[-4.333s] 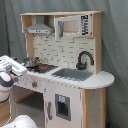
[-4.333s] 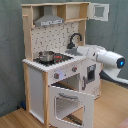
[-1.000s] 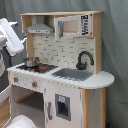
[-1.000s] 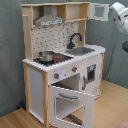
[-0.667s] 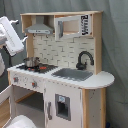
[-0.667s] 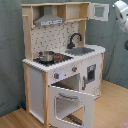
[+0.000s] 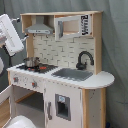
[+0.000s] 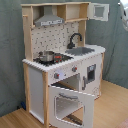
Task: Play with the kitchen
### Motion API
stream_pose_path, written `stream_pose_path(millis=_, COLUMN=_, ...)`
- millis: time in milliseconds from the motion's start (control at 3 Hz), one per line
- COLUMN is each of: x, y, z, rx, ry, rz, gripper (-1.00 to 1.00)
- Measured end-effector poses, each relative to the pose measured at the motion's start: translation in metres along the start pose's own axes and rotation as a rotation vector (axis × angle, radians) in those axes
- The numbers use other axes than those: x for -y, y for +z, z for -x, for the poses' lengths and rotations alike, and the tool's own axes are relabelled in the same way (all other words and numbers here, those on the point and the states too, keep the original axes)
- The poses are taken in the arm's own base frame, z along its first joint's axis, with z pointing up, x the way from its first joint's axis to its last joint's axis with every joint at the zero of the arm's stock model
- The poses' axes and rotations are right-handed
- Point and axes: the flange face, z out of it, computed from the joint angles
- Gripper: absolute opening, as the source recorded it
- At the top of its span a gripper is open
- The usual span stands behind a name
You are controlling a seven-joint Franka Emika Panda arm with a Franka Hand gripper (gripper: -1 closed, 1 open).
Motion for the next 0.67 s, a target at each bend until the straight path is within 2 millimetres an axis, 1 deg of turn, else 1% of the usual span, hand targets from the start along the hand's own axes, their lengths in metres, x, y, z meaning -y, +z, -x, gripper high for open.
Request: stream_pose_path(millis=667, x=-0.0043, y=-0.0017, z=0.0157, rx=0.116, ry=0.068, rz=0.047, gripper=1.00)
